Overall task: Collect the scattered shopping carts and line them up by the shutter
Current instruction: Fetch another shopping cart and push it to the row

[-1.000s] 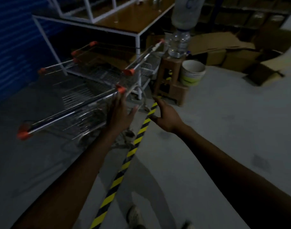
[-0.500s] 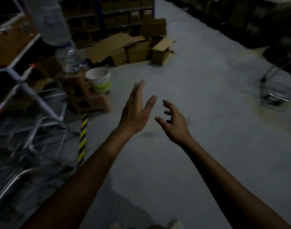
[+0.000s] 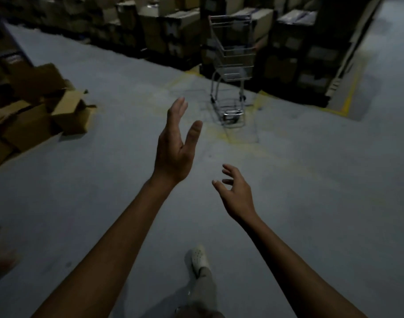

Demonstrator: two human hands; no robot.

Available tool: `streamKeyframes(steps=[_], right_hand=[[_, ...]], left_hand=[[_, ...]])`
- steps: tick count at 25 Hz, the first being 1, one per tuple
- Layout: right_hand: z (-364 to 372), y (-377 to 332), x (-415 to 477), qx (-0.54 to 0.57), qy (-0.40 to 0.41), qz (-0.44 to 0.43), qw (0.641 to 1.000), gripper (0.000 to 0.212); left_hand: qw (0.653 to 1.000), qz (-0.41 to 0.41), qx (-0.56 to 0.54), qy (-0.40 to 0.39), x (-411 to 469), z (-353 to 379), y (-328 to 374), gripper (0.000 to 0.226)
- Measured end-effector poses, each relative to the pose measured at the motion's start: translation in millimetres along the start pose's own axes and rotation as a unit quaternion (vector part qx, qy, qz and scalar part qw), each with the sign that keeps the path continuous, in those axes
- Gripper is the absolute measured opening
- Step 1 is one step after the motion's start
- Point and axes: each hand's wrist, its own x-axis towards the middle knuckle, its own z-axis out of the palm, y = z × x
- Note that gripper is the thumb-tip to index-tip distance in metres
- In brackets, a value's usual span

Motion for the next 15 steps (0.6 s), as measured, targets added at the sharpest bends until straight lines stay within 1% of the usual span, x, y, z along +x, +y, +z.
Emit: streamKeyframes(steps=[2, 6, 9, 12, 15], right_hand=[[-15.3, 13.9, 51.1, -0.004, 0.019, 0.012, 1.000, 0.053], [-45.0, 17.5, 188.2, -0.013, 0.058, -0.001, 0.998, 0.053], [-72.0, -4.8, 292.5, -0.020, 0.084, -0.025, 0.996, 0.053], [-104.2, -36.7, 377.5, -0.007, 0.111, -0.069, 0.991, 0.052], [-136.8, -54.3, 456.2, 0.008, 0.132, -0.109, 0.985, 0.052]], left_hand=[[0.999, -0.020, -0.001, -0.029, 40.7, 42.0, -33.4, 0.059], [0.990, -0.111, -0.023, -0.079, 137.7, 124.7, -124.3, 0.062], [0.979, -0.168, -0.030, -0.113, 216.6, 178.6, -172.2, 0.065], [0.968, -0.197, -0.023, -0.156, 282.4, 228.7, -201.4, 0.071], [0.956, -0.214, -0.007, -0.199, 341.9, 280.0, -234.0, 0.075]])
